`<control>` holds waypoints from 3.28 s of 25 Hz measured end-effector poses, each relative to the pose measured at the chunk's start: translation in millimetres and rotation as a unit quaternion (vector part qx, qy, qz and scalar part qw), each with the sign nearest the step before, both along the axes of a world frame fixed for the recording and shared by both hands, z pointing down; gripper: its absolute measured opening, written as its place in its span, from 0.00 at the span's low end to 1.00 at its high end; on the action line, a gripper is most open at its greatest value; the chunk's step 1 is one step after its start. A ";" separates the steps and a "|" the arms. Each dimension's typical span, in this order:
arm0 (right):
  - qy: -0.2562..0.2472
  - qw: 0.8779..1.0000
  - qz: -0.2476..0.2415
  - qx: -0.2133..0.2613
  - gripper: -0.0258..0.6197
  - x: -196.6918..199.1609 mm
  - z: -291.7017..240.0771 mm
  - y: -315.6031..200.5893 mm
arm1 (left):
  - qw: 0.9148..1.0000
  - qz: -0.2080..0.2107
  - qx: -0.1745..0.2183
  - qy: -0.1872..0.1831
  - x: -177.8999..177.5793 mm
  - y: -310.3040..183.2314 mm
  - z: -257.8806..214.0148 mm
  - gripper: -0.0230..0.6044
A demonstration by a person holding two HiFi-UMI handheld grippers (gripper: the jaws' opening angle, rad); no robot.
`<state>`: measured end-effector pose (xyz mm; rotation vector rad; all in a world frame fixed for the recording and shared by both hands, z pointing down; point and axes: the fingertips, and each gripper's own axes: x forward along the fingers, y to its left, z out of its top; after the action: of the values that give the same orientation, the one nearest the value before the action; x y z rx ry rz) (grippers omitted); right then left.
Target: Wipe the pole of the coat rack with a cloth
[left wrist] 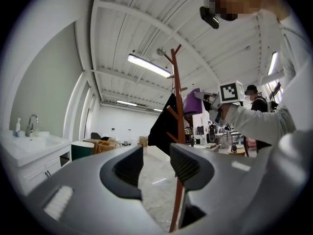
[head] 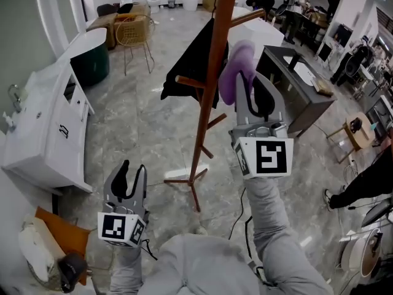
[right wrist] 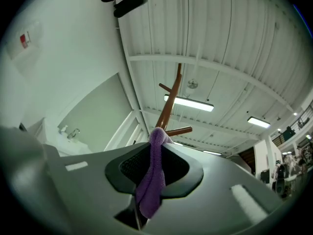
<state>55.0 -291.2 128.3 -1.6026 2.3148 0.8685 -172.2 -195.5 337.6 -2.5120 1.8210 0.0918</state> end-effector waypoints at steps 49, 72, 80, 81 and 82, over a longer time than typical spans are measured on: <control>0.228 0.909 -0.075 -0.341 0.13 -65.4 320.6 -58.2 | 0.999 -0.042 -0.019 -0.004 -10.6 -16.8 14.0 0.32; 0.114 0.926 -0.077 -0.351 0.13 -16.2 285.3 -36.9 | 0.999 -0.022 -0.032 -0.003 5.1 -23.8 22.2 0.32; 0.097 0.957 -0.029 -0.272 0.13 38.2 219.7 -35.8 | 1.000 0.008 -0.030 -0.002 25.5 -30.3 24.0 0.32; 0.115 0.961 -0.025 -0.252 0.13 38.7 210.3 -36.9 | 1.000 0.010 -0.029 -0.002 27.0 -30.6 24.0 0.32; 0.136 0.963 -0.021 -0.230 0.13 37.4 201.2 -38.2 | 1.000 0.011 -0.028 -0.001 28.0 -30.7 23.4 0.32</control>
<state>92.5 -329.4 329.5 -1.6735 2.9021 0.5986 -144.2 -226.2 361.0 -2.5688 1.8209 0.0374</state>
